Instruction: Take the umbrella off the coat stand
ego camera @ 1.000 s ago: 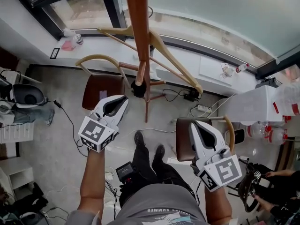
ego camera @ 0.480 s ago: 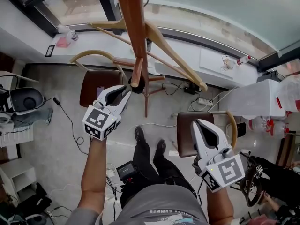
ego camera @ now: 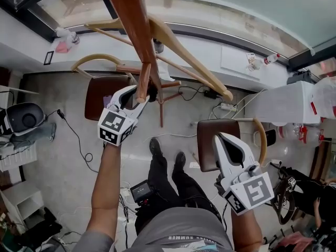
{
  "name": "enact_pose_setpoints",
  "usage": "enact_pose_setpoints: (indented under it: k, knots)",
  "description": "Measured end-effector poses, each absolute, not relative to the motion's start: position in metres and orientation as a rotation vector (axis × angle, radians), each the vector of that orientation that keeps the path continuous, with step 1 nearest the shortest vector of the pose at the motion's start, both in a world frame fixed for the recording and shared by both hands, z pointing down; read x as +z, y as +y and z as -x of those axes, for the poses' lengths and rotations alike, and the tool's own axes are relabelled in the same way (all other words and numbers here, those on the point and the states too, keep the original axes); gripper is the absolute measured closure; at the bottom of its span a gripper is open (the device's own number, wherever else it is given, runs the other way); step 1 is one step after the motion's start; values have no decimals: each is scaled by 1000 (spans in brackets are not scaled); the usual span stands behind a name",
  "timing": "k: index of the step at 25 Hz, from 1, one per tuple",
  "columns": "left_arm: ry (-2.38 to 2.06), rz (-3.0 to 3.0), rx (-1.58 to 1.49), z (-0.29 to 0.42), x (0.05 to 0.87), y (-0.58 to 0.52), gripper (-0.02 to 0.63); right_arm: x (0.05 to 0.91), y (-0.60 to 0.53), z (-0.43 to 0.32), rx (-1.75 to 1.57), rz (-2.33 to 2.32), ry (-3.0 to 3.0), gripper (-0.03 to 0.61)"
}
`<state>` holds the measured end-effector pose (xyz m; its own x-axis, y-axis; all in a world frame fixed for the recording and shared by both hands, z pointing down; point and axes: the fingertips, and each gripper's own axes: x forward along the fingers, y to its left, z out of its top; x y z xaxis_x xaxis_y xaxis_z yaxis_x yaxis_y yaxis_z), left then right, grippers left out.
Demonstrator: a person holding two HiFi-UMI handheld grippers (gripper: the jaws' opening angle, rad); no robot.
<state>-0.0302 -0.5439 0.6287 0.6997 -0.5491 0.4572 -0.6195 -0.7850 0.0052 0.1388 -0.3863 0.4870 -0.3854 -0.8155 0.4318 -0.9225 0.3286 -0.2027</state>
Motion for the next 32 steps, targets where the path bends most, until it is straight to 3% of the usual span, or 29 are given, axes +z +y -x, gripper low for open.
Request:
enact_pose_setpoints:
  k: [14,24,32]
  knots:
    - [-944,-2827,659,8,661,-581,365,513,-391,-154,666,-1595,-2286,577]
    - [-826,-2820,598,10,685,-576,454,520,-387,-160,681,-1599,-2273,578]
    - [-887,-2816,613,15,663,-568,460,513,-384,-152,654,-1588,-2288,578]
